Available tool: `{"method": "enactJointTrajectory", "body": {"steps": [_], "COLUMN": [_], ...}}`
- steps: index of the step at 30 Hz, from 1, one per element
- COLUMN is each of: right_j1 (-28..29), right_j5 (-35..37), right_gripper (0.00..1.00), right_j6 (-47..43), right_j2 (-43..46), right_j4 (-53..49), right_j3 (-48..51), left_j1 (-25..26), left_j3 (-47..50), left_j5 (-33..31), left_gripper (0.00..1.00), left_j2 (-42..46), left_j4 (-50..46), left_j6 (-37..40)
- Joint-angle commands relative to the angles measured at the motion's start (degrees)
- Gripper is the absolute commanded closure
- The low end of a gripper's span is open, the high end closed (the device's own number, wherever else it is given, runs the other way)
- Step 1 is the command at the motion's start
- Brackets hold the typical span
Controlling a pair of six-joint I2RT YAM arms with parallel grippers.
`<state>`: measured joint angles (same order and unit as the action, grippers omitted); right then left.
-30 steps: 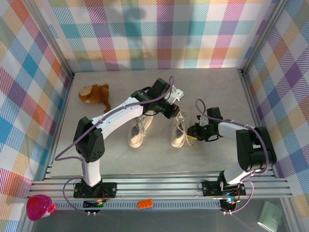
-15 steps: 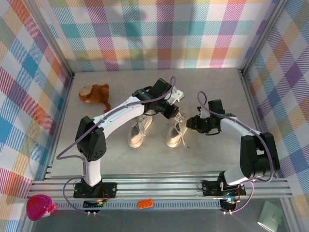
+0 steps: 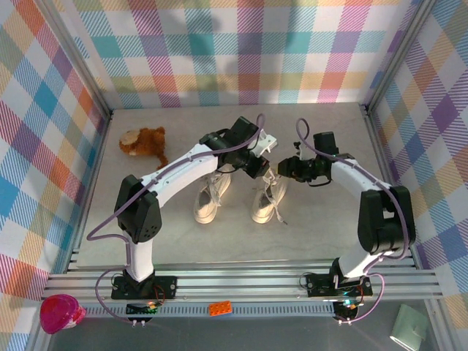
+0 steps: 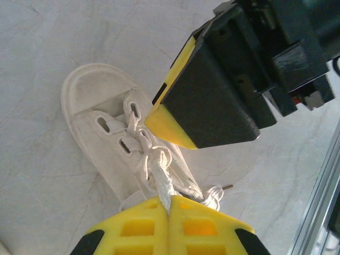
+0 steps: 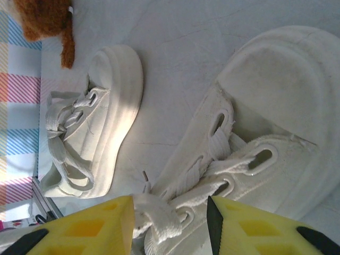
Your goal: Tie the shoes
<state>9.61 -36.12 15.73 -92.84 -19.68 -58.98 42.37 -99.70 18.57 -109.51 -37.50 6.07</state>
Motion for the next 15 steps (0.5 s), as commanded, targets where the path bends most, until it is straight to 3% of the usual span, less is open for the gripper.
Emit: {"method": "enactJointTrajectory", "body": {"steps": [1,15], "right_j1": [1.0,2.5], "right_j5": [-3.3,1.8], "right_gripper": [0.58,0.67], "right_j6": [-2.3,-6.6], "right_j2": [-2.4,-3.8], "right_j4": [-1.3,-5.6], "right_j3": [-2.1,-4.2], "left_j1": [-0.9,-1.3], "left_j3": [-1.9,-2.4], "left_j5": [1.5,1.6], "left_gripper": [1.00,1.00], "left_j2": [-1.0,-1.6], "left_j4": [-1.1,-1.8], "left_j6": [0.8,0.7]}}
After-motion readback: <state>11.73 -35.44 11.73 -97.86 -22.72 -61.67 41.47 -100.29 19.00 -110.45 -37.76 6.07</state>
